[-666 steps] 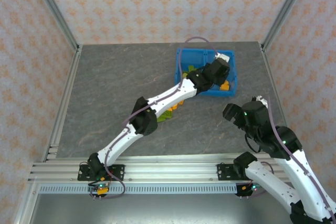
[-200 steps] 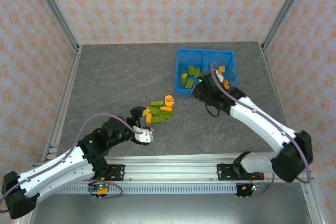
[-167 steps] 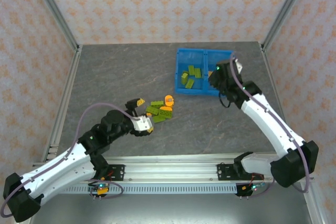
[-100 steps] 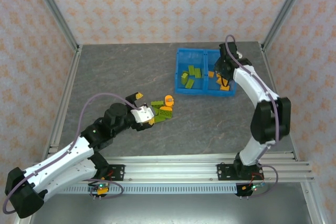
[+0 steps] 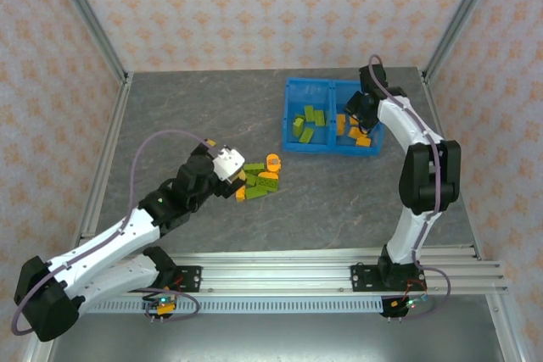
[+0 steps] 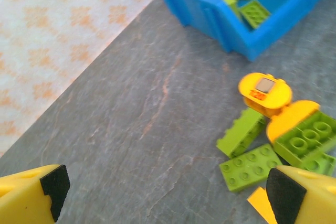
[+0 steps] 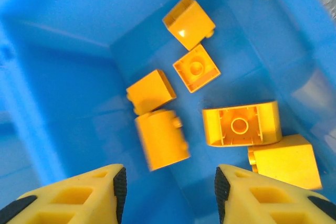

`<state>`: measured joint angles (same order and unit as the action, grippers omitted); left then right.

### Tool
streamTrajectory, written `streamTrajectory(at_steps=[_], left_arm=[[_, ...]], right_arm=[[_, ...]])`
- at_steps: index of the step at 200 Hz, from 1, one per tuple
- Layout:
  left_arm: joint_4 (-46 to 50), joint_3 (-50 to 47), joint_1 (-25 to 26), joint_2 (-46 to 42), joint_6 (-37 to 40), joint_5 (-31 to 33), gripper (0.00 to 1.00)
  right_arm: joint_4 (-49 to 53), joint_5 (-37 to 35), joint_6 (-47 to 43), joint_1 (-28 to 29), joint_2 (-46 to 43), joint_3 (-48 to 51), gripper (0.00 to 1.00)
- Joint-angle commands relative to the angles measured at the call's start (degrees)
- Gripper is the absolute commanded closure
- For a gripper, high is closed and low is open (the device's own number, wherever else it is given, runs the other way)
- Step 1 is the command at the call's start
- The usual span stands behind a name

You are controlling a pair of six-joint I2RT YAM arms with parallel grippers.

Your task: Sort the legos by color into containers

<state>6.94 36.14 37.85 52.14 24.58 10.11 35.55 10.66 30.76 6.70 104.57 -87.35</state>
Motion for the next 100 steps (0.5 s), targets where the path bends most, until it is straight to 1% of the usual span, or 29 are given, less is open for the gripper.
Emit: streamTrajectory(at_steps=[1,9,16,22,37,45,52,66,76,88,100], left_arm=[[3.8,4.9,-0.9,1.1,-6.9,5.9,0.00],[5.5,6.4,-1.0,1.9,-7.3,6.6,0.00],[5.2,6.7,-1.5,2.7,-10.0,8.6,0.00],[5.2,7.0,-2.2,3.1,-12.5,8.6,0.00],[7.6,9.7,-2.6,4.1,-19.0,3.5,0.00],[8.8,11.7,-2.6,5.1,-24.7,0.3,0.02],[9.8,13.6,-2.6,6.5,-31.0,-1.2,0.05],[13.8,18.2,-2.4,11.3,-44.2,-1.4,0.09],[17.4,22.0,-1.8,15.9,-51.4,-1.2,0.12],[21.7,27.0,-0.8,21.9,-57.3,-1.6,0.13],[25.0,32.5,0.5,29.1,-58.9,-4.5,0.13]], right_arm=[[1.6,1.3,-0.5,-0.1,-8.0,-0.6,0.51],[1.2,2.7,-0.3,-0.1,-10.5,0.9,0.51],[0.5,4.1,0.0,-0.1,-13.2,2.8,0.51],[-0.5,5.3,0.2,-0.1,-15.8,4.8,0.50],[-3.4,7.5,0.2,0.2,-24.2,10.8,0.50],[-4.1,8.8,-0.4,0.4,-28.9,13.6,0.50],[-3.5,9.9,-1.5,0.6,-32.9,15.4,0.48],[1.3,10.9,-4.3,0.9,-40.4,17.0,0.46],[6.2,11.4,-6.7,1.0,-44.9,17.5,0.44],[12.7,11.8,-9.8,1.0,-48.4,17.1,0.43],[18.8,12.9,-12.2,1.0,-50.1,16.4,0.41]])
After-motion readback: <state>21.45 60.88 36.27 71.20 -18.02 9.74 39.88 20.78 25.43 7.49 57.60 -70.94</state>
